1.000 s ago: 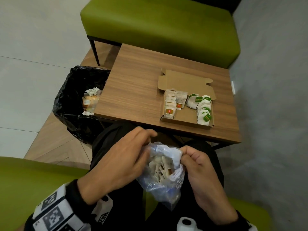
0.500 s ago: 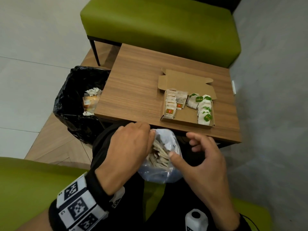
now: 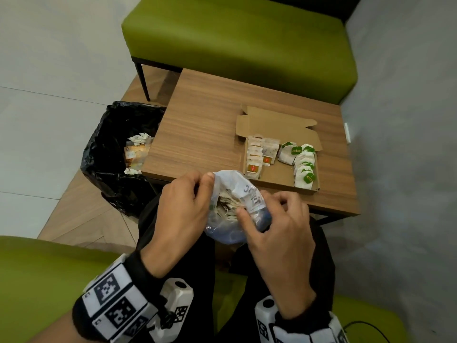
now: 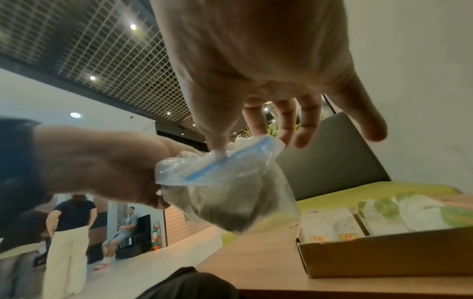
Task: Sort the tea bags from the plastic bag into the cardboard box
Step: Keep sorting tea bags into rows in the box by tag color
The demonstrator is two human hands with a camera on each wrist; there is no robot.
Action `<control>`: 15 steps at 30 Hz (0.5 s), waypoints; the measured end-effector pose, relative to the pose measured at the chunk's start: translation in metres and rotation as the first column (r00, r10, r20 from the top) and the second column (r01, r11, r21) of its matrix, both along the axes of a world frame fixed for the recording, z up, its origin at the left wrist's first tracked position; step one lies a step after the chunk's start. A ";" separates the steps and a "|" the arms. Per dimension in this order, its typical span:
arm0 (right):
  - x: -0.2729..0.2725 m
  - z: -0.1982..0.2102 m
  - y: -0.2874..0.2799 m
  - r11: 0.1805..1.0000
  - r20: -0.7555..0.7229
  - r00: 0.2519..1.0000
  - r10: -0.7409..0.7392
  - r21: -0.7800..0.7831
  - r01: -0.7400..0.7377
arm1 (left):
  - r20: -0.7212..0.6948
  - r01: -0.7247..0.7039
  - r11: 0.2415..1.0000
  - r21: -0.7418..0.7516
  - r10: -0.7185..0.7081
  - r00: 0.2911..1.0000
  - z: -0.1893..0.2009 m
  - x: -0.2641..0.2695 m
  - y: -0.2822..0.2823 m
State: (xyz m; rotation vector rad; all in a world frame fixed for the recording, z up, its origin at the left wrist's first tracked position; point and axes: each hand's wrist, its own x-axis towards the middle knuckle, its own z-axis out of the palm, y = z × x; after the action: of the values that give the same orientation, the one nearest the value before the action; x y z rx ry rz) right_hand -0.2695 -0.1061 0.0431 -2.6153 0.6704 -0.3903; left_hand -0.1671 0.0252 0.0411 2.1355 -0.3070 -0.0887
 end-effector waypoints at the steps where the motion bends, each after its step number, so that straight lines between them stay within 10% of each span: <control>1: -0.001 -0.003 0.000 1.000 -0.022 1.000 -0.005 -0.013 0.005 | 0.001 -0.007 1.000 -0.026 0.007 1.000 -0.001 0.001 0.000; 9: 0.003 -0.013 -0.029 0.831 0.146 0.971 -0.188 0.551 0.078 | -0.398 -0.008 0.918 -0.397 -0.164 0.903 -0.006 0.002 0.009; 12: 0.002 -0.005 -0.035 0.666 0.160 0.966 -0.203 0.746 0.016 | -0.376 0.162 0.969 -0.185 -0.222 0.899 -0.012 0.007 0.013; 15: 0.006 -0.005 -0.043 0.712 0.112 0.989 -0.099 0.702 -0.008 | -0.145 0.254 0.960 0.118 -0.237 0.961 -0.008 0.010 0.017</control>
State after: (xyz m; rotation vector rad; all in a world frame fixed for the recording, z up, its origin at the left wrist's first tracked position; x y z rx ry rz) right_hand -0.2637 -0.1490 0.0386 -1.8209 0.6683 -0.2584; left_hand -0.1566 0.0422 0.0327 2.2046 -0.5013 -0.4017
